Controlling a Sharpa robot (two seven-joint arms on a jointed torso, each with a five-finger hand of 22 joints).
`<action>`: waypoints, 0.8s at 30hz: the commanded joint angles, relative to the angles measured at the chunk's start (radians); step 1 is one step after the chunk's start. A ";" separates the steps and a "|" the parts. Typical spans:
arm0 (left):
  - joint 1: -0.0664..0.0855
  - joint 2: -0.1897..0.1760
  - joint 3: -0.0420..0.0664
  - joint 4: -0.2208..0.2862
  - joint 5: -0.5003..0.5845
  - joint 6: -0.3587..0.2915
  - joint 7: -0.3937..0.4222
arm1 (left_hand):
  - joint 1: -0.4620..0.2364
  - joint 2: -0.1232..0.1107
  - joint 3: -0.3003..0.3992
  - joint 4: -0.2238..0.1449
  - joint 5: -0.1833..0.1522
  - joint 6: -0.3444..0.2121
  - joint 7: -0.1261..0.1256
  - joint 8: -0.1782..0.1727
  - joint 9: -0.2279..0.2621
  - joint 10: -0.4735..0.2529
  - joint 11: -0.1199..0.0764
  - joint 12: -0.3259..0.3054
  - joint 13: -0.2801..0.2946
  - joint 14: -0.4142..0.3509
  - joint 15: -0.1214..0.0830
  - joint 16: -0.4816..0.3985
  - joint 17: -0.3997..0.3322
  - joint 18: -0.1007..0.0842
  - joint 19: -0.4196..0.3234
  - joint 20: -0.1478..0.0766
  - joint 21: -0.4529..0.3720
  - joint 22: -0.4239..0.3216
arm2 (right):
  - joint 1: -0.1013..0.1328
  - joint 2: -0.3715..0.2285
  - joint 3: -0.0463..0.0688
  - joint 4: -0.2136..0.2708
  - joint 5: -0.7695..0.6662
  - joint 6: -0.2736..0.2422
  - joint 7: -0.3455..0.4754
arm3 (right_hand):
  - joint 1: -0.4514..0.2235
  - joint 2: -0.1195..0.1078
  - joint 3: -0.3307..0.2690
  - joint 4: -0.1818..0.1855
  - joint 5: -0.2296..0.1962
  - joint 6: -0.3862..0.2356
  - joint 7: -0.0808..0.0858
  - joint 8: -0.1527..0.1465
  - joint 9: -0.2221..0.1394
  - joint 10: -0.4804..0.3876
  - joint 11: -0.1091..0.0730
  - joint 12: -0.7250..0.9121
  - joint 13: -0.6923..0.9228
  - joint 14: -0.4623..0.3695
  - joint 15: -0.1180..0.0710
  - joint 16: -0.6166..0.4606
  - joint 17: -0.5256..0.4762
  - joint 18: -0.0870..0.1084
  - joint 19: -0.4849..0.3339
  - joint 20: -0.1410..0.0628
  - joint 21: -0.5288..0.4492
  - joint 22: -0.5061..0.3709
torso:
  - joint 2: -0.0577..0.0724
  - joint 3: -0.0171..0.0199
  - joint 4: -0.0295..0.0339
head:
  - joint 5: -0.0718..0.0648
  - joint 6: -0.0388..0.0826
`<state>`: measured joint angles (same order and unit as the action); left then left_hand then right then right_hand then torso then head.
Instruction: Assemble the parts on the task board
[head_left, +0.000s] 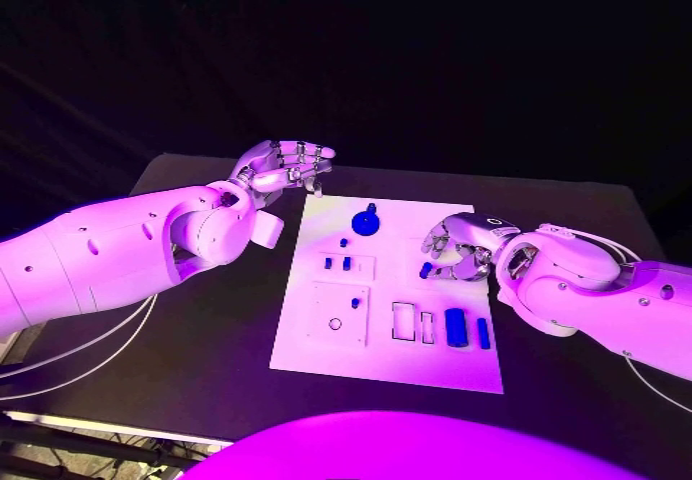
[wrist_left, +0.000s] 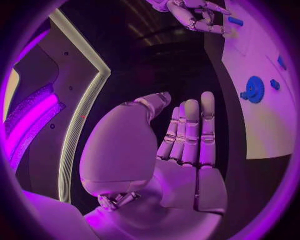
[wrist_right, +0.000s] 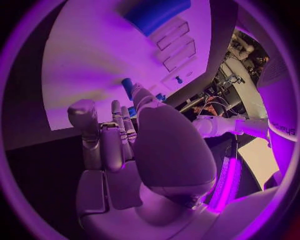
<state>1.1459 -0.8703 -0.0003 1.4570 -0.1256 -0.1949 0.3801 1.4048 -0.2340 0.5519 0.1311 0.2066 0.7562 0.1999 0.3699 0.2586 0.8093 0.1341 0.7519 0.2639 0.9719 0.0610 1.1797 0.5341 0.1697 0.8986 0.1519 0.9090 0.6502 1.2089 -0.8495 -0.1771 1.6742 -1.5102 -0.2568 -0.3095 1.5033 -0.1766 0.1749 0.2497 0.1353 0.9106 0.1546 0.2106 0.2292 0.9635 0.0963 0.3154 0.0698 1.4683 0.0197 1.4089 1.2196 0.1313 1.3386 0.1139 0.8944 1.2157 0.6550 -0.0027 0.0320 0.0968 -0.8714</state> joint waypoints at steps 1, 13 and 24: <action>0.001 0.002 0.001 0.000 -0.003 0.020 0.005 | -0.005 0.000 -0.008 -0.001 -0.002 -0.007 0.003 0.004 -0.001 -0.006 0.000 -0.003 -0.001 0.000 0.004 0.005 -0.001 0.014 0.001 0.007 -0.004 -0.001 | -0.005 0.007 -0.001 -0.006 0.006 0.026 0.018 | 0.012 0.003 0.021 0.006 -0.004 0.013 0.000 0.001 0.000 0.028 -0.001 0.011 -0.001 0.032 -0.008 0.011 0.011 -0.010 0.014 -0.001 0.021 0.012 | 0.000 0.0003 0.0008 | -0.001 0.000; 0.001 0.002 0.000 -0.001 -0.013 0.022 0.002 | -0.005 0.000 -0.008 -0.001 -0.002 -0.007 0.003 0.004 -0.001 -0.006 0.000 -0.003 -0.001 0.000 0.004 0.005 -0.001 0.014 0.001 0.007 -0.004 -0.001 | -0.012 0.018 -0.002 -0.009 0.006 0.023 0.026 | 0.014 -0.012 0.134 0.034 -0.004 0.077 -0.006 0.012 0.003 0.137 -0.014 -0.009 -0.003 0.038 -0.018 0.022 0.026 -0.018 0.034 -0.011 0.069 0.046 | 0.000 0.0005 -0.0006 | -0.001 0.000; 0.001 0.002 0.000 -0.001 -0.014 0.024 0.000 | -0.005 0.000 -0.008 -0.001 -0.002 -0.007 0.003 0.004 -0.001 -0.006 0.000 -0.003 -0.001 0.000 0.004 0.005 -0.001 0.014 0.001 0.007 -0.004 -0.001 | -0.014 0.022 -0.002 -0.018 0.002 0.022 0.025 | 0.009 -0.018 0.158 0.034 -0.004 0.088 -0.007 0.013 0.004 0.152 -0.016 -0.018 -0.003 0.038 -0.020 0.023 0.028 -0.019 0.036 -0.013 0.075 0.052 | 0.000 0.0008 -0.0009 | -0.002 0.000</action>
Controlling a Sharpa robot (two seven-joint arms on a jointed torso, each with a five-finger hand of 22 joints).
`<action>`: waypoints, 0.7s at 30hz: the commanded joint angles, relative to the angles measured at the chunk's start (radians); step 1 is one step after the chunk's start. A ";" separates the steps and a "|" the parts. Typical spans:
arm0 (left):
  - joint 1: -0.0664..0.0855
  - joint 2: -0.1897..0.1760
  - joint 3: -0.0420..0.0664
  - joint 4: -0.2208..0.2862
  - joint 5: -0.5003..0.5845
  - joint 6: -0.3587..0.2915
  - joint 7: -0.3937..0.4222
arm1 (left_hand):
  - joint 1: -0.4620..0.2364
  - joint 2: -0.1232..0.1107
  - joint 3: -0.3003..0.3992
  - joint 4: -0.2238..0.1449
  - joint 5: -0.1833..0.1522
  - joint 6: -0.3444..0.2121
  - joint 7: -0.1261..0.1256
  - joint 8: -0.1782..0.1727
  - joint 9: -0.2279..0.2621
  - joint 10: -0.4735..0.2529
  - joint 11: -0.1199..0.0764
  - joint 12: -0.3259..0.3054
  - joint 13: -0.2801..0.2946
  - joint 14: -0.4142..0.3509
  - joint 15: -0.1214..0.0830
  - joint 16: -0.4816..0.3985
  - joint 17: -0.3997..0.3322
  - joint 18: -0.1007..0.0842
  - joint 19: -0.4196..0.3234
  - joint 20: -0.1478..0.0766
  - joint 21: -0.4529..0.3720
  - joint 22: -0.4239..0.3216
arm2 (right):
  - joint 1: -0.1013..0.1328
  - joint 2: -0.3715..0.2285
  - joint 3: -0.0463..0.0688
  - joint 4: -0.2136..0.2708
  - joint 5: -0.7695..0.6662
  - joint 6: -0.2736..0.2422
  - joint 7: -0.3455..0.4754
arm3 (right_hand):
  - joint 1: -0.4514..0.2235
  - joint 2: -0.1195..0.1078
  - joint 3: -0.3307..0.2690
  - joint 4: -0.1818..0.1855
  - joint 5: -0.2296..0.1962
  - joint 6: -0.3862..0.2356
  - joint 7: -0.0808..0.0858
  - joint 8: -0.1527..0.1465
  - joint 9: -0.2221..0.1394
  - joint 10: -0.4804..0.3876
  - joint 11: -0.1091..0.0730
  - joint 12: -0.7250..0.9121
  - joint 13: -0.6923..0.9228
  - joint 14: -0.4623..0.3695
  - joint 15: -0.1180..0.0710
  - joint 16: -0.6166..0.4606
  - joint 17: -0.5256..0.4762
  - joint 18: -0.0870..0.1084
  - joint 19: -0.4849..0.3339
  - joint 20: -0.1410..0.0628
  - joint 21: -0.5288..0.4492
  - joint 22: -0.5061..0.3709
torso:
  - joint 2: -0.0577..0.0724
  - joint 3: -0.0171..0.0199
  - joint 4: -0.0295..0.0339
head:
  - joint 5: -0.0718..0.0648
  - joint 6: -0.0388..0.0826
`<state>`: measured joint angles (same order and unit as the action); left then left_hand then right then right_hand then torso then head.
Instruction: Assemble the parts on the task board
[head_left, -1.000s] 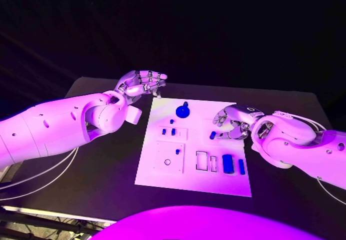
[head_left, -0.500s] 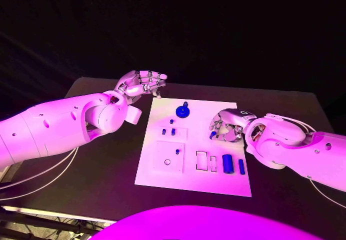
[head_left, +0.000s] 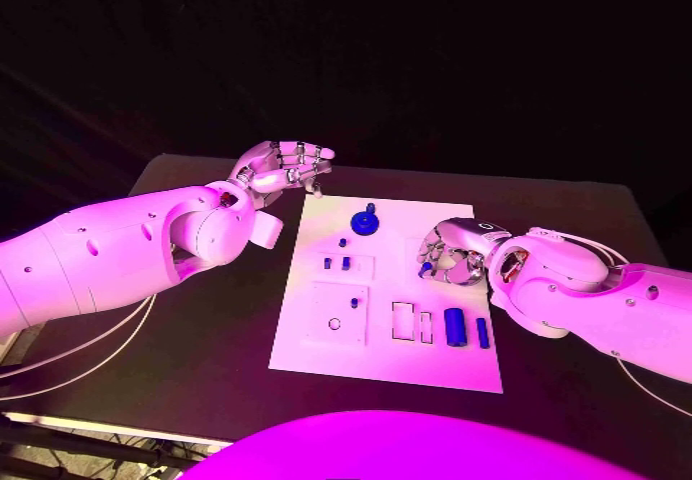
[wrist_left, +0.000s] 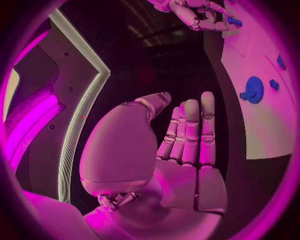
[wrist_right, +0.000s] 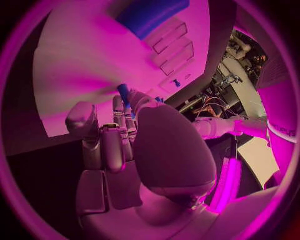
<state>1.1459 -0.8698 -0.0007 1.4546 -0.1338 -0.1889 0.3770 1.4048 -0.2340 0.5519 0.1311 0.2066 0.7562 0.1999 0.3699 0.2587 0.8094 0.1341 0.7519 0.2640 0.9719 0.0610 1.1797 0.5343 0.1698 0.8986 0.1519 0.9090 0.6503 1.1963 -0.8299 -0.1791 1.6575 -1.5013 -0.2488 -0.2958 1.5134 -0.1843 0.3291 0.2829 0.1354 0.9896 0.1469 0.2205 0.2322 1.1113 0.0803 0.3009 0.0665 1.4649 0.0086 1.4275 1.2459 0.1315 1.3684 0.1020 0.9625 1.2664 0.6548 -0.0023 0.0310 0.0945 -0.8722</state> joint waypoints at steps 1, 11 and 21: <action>0.001 0.002 0.001 0.001 -0.006 0.018 0.003 | -0.005 0.000 -0.008 -0.001 -0.002 -0.007 0.003 0.004 -0.001 -0.006 0.000 -0.003 -0.001 0.000 0.004 0.005 -0.001 0.014 0.001 0.007 -0.004 -0.001 | -0.002 0.002 0.000 -0.002 -0.007 0.014 0.011 | -0.002 -0.011 0.011 0.000 -0.004 0.011 0.001 0.003 0.001 0.006 0.000 -0.007 0.000 0.042 -0.009 0.005 0.002 -0.020 0.006 -0.001 0.008 0.002 | 0.000 0.0006 0.0002 | 0.000 0.000; 0.001 0.001 0.001 0.001 -0.008 0.018 0.000 | -0.005 0.002 -0.009 0.001 -0.001 -0.009 0.004 0.005 -0.001 -0.007 0.001 -0.001 -0.001 0.000 0.004 0.006 -0.002 0.014 0.001 0.008 -0.006 -0.002 | -0.004 0.003 0.000 -0.004 -0.014 0.019 0.008 | 0.008 -0.011 0.066 -0.015 -0.004 0.028 0.000 0.007 0.004 0.033 -0.004 -0.023 0.002 0.042 -0.012 0.006 0.003 -0.020 0.006 -0.004 0.009 0.007 | 0.000 -0.0004 0.0000 | -0.001 -0.001; 0.001 0.002 0.000 0.001 -0.009 0.017 -0.001 | -0.005 0.002 -0.009 0.001 -0.001 -0.009 0.004 0.005 -0.001 -0.007 0.001 -0.001 -0.001 0.000 0.004 0.006 -0.002 0.014 0.001 0.008 -0.006 -0.002 | -0.005 0.002 -0.001 0.003 -0.015 -0.022 0.020 | -0.008 0.000 0.162 -0.052 -0.007 0.084 -0.021 0.036 0.026 0.112 -0.025 -0.044 0.010 0.046 -0.028 0.013 0.017 -0.025 0.017 -0.017 0.043 0.032 | 0.000 0.0001 0.0009 | -0.003 -0.001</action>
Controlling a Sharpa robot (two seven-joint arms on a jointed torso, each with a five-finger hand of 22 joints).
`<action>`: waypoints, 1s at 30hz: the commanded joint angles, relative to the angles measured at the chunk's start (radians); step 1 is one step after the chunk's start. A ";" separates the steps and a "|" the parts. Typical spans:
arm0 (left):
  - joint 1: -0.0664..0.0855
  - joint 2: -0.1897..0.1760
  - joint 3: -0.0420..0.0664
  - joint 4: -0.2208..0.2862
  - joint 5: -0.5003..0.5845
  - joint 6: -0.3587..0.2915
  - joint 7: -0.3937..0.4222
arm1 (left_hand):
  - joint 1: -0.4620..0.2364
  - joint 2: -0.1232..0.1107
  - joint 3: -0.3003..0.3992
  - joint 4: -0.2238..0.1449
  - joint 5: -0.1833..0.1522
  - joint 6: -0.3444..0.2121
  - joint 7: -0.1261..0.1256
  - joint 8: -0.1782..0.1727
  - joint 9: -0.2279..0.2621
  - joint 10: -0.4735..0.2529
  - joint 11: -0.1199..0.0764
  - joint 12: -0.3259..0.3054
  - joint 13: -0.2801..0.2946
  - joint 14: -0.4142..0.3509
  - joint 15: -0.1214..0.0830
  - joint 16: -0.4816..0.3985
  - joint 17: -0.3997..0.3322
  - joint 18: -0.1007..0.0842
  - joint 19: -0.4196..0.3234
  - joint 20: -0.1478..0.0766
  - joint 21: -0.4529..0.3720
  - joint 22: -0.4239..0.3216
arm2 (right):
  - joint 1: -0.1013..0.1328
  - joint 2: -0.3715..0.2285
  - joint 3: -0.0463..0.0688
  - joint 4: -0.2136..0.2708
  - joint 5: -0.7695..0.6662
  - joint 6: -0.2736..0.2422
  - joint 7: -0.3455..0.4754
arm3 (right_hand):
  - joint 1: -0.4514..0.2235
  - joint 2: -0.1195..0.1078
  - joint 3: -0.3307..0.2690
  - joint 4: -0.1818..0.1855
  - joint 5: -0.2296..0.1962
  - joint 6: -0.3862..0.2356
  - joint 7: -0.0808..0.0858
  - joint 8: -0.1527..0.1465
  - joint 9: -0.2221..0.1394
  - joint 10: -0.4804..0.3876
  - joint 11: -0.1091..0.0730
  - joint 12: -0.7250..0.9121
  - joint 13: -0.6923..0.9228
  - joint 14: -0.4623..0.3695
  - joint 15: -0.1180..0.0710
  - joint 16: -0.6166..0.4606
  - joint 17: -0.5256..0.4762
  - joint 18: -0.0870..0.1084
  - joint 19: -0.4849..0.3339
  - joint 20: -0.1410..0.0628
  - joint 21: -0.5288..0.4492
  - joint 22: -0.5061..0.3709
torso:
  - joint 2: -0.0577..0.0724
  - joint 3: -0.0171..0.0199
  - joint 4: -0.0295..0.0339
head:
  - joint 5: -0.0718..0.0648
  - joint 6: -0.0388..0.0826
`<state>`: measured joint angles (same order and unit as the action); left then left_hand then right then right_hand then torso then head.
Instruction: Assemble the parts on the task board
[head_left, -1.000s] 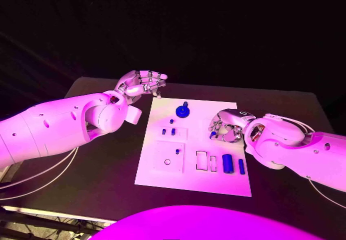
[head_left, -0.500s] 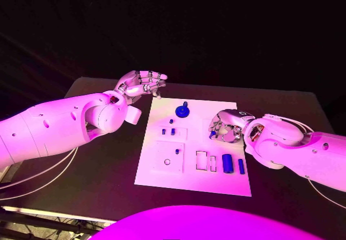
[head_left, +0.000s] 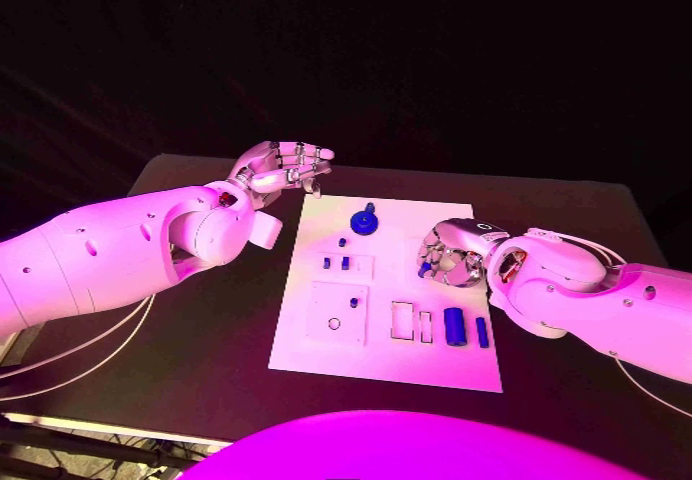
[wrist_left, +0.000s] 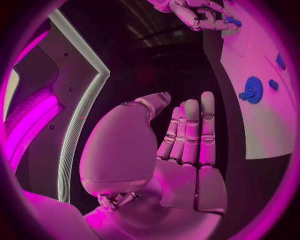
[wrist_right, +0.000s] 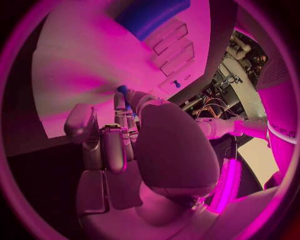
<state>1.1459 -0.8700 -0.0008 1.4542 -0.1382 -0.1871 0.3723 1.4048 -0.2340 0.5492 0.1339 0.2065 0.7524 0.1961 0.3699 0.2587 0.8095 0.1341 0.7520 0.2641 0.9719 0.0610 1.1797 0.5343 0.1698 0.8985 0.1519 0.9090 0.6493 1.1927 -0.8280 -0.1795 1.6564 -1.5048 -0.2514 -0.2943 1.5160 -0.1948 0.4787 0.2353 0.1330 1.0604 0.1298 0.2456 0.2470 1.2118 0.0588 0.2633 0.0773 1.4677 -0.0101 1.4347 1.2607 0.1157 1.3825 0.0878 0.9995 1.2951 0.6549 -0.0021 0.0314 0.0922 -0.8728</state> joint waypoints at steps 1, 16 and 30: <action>0.001 0.002 0.001 0.001 -0.004 0.015 0.004 | -0.005 0.002 -0.007 -0.002 -0.001 -0.005 0.007 0.005 -0.001 -0.007 0.001 -0.001 -0.001 0.000 0.004 0.006 -0.002 0.014 0.001 0.008 -0.006 -0.001 | -0.002 0.000 0.000 0.004 -0.011 -0.025 0.018 | -0.017 0.013 0.020 -0.008 -0.004 0.016 -0.007 0.015 0.015 0.018 -0.005 -0.010 0.001 0.043 -0.012 0.007 0.003 -0.010 0.003 -0.005 0.007 0.005 | 0.000 -0.0001 0.0005 | -0.001 0.000; 0.001 0.002 0.000 -0.001 -0.005 0.014 0.003 | -0.004 0.003 -0.008 -0.001 -0.001 -0.006 0.008 0.007 -0.001 -0.009 0.001 0.000 -0.002 0.000 0.005 0.007 -0.002 0.014 0.002 0.008 -0.007 -0.002 | 0.002 -0.021 0.002 0.032 0.004 -0.102 0.012 | -0.050 0.024 0.070 -0.031 -0.004 0.016 -0.012 0.030 0.037 0.044 -0.010 -0.032 0.006 0.045 -0.016 0.011 0.011 -0.013 0.008 -0.010 0.022 0.019 | -0.001 -0.0003 -0.0009 | -0.002 0.003; 0.001 0.002 0.000 -0.001 -0.005 0.013 0.002 | -0.003 0.004 -0.009 -0.002 -0.001 -0.007 0.008 0.008 -0.001 -0.010 0.001 0.001 -0.002 0.000 0.005 0.008 -0.002 0.014 0.002 0.008 -0.007 -0.002 | 0.041 -0.074 0.007 0.163 0.011 -0.102 0.000 | -0.074 0.014 0.090 -0.048 -0.005 0.011 -0.011 0.038 0.051 0.049 -0.010 -0.047 0.008 0.044 -0.015 0.009 0.006 -0.013 0.007 -0.011 0.020 0.021 | -0.002 -0.0012 -0.0010 | -0.001 0.008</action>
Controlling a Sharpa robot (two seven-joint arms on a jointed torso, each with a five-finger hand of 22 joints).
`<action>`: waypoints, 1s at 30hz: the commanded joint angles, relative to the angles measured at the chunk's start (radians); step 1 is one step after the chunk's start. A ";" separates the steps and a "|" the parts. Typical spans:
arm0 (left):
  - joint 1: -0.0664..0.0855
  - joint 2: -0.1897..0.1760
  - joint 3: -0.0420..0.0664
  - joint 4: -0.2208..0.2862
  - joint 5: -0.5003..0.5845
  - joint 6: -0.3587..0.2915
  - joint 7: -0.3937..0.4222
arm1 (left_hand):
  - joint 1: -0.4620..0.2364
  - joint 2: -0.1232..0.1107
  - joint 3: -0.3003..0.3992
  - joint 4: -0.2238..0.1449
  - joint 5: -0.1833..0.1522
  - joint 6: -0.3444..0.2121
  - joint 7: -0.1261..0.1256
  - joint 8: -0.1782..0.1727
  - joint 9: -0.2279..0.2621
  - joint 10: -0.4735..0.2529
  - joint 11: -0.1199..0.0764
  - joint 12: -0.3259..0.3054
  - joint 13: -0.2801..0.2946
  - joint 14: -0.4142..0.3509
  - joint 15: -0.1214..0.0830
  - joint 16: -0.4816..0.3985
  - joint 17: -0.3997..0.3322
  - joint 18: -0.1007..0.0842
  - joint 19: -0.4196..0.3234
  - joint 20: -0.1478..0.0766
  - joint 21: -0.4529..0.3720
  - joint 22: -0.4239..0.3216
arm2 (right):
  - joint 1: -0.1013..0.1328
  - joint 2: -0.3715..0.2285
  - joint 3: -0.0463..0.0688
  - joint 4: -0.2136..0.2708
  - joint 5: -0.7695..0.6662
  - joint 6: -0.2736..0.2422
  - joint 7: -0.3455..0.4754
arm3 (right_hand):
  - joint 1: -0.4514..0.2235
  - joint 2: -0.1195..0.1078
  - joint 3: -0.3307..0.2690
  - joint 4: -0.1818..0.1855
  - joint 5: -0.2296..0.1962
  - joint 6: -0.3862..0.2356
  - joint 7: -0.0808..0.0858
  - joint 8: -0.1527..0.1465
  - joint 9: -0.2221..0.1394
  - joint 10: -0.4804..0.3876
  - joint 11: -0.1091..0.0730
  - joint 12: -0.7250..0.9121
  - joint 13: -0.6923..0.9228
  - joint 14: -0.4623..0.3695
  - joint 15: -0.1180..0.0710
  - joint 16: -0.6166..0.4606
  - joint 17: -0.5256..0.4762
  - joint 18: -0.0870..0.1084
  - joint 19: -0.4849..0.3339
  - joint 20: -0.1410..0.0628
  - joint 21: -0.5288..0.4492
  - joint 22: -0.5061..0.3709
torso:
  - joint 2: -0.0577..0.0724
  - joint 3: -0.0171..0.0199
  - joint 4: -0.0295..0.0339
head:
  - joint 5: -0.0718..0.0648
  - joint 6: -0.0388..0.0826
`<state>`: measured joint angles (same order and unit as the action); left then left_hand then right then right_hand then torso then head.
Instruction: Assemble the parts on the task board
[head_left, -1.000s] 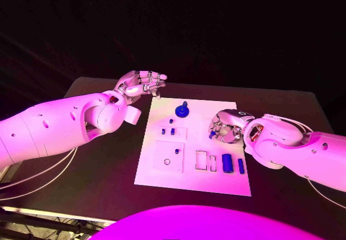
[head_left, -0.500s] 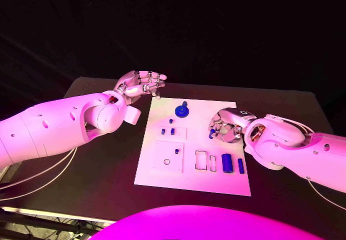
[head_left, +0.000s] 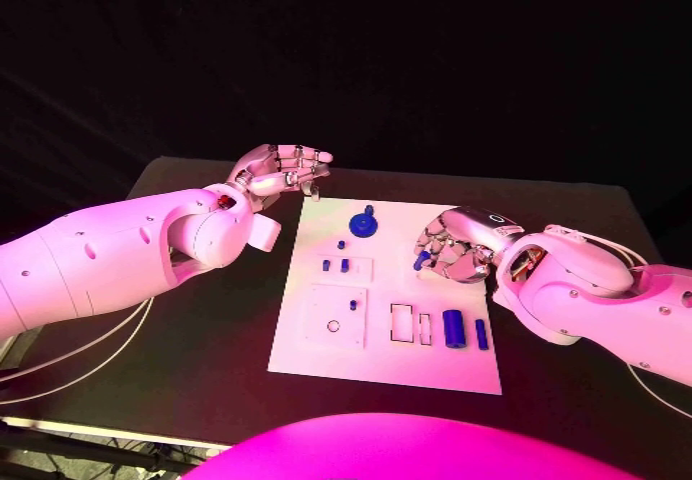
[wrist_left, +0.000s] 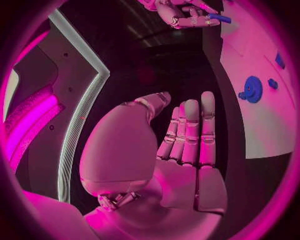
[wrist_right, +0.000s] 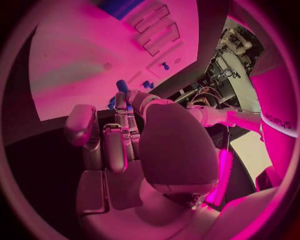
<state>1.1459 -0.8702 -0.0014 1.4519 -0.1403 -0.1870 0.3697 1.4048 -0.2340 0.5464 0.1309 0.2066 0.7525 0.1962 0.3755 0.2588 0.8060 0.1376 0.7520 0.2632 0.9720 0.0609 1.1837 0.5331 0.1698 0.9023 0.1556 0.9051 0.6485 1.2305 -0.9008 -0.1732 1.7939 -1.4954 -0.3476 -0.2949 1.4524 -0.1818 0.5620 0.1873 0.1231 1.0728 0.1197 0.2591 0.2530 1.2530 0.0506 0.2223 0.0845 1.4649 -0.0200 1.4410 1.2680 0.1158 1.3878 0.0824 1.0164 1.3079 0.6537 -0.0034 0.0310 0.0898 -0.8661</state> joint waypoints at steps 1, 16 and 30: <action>0.001 0.003 0.001 0.002 -0.003 0.013 0.005 | -0.002 0.004 -0.007 0.001 -0.001 -0.008 0.008 0.003 -0.001 -0.007 -0.002 0.001 -0.001 0.000 0.005 0.004 -0.002 0.014 -0.001 0.005 -0.004 -0.002 | 0.004 0.001 0.001 0.034 0.003 -0.005 0.001 | -0.010 0.001 0.007 0.000 0.005 -0.002 -0.001 0.025 0.045 0.008 -0.001 -0.006 0.001 0.047 -0.006 0.003 -0.001 -0.013 0.002 -0.005 0.003 0.008 | 0.000 -0.0001 -0.0003 | 0.004 0.001; 0.001 0.010 0.000 -0.001 -0.003 0.014 0.005 | -0.002 0.004 -0.007 0.001 -0.001 -0.008 0.008 0.003 -0.001 -0.007 -0.002 0.001 -0.001 0.000 0.005 0.004 -0.002 0.014 -0.001 0.005 -0.004 -0.002 | -0.047 0.162 -0.001 0.060 -0.001 0.009 0.053 | -0.015 0.000 0.011 -0.003 0.005 -0.002 -0.002 0.027 0.048 0.010 -0.002 -0.009 0.002 0.047 -0.006 0.002 -0.004 -0.011 -0.002 -0.005 -0.006 0.005 | 0.002 -0.0004 0.0023 | 0.019 -0.004; 0.001 0.011 0.000 0.001 -0.003 0.013 0.002 | -0.001 0.004 -0.008 0.001 -0.001 -0.009 0.008 0.004 -0.002 -0.009 -0.002 0.002 -0.002 -0.001 0.005 0.005 -0.002 0.014 -0.001 0.005 -0.005 -0.002 | -0.117 0.252 -0.012 -0.022 -0.041 0.029 0.078 | -0.018 0.001 0.014 -0.006 0.004 -0.004 -0.001 0.027 0.050 0.010 -0.001 -0.011 0.002 0.046 -0.006 0.001 -0.004 -0.010 -0.003 -0.005 -0.012 0.003 | 0.001 0.0002 0.0012 | 0.040 -0.007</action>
<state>1.1460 -0.8603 -0.0018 1.4507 -0.1409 -0.1868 0.3680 1.4048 -0.2340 0.5435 0.1338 0.2066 0.7526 0.1962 0.3755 0.2588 0.8024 0.1339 0.7520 0.2634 0.9720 0.0609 1.1837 0.5318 0.1698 0.9023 0.1555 0.9051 0.6476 1.1172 -0.6533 -0.1845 1.7785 -1.5056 -0.3396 -0.2411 1.4445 -0.1792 0.5720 0.1831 0.1242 1.0595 0.1190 0.2597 0.2537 1.2578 0.0485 0.2142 0.0862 1.4648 -0.0199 1.4409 1.2640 0.1158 1.3878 0.0824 1.0078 1.3075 0.6549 -0.0047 0.0320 0.1273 -0.8726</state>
